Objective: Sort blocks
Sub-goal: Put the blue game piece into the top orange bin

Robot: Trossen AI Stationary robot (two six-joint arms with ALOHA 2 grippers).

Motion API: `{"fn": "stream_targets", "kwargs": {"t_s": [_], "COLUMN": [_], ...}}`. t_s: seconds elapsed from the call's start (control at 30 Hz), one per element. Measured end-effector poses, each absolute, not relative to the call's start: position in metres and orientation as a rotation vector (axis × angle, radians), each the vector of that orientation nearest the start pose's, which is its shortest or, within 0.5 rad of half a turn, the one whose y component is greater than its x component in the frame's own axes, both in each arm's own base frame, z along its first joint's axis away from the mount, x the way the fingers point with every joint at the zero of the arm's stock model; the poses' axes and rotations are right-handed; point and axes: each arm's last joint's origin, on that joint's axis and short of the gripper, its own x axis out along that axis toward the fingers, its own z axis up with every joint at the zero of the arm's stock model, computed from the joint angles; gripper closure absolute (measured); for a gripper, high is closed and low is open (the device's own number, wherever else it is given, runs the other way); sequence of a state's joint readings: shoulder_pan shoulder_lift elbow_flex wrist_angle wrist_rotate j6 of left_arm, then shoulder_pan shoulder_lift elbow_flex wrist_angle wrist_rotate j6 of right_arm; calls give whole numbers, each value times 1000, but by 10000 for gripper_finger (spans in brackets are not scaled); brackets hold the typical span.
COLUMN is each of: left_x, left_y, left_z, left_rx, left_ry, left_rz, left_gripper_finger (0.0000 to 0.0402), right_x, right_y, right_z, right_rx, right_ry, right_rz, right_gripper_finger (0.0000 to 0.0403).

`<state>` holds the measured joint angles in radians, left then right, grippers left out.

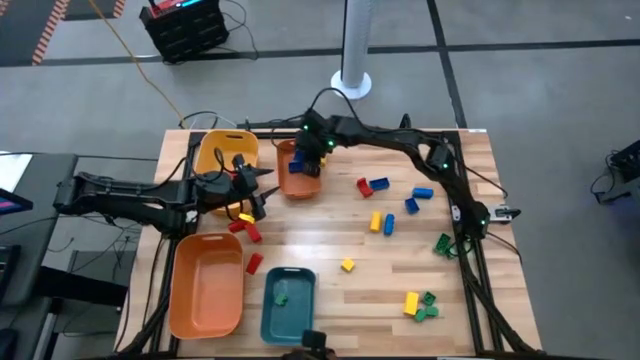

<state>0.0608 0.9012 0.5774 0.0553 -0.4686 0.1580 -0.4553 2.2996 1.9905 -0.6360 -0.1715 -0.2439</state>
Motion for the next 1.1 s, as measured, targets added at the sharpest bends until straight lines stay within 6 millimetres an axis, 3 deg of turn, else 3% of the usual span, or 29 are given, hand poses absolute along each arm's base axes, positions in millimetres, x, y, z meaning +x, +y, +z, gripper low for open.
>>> {"fn": "stream_targets", "kwargs": {"t_s": [0.33,0.63,0.83,0.97,1.1], "left_x": [196,194,193,192,192], "left_y": [25,25,24,23,23], "left_z": [263,258,253,250,250], "left_rx": [231,235,228,218,227], "left_ry": [328,388,438,464,467], "left_rz": [499,493,472,469,467], "left_gripper_finger": [171,171,171,171,171], "right_x": [461,399,355,325,308], "right_y": [-213,-207,-211,-205,-192], "right_z": [217,264,241,217,203], "right_rx": [44,148,267,371,347], "right_ry": [886,1107,1255,1374,1445], "right_rz": [-123,-136,-269,-386,-361], "right_gripper_finger": [157,159,159,159,159]}}
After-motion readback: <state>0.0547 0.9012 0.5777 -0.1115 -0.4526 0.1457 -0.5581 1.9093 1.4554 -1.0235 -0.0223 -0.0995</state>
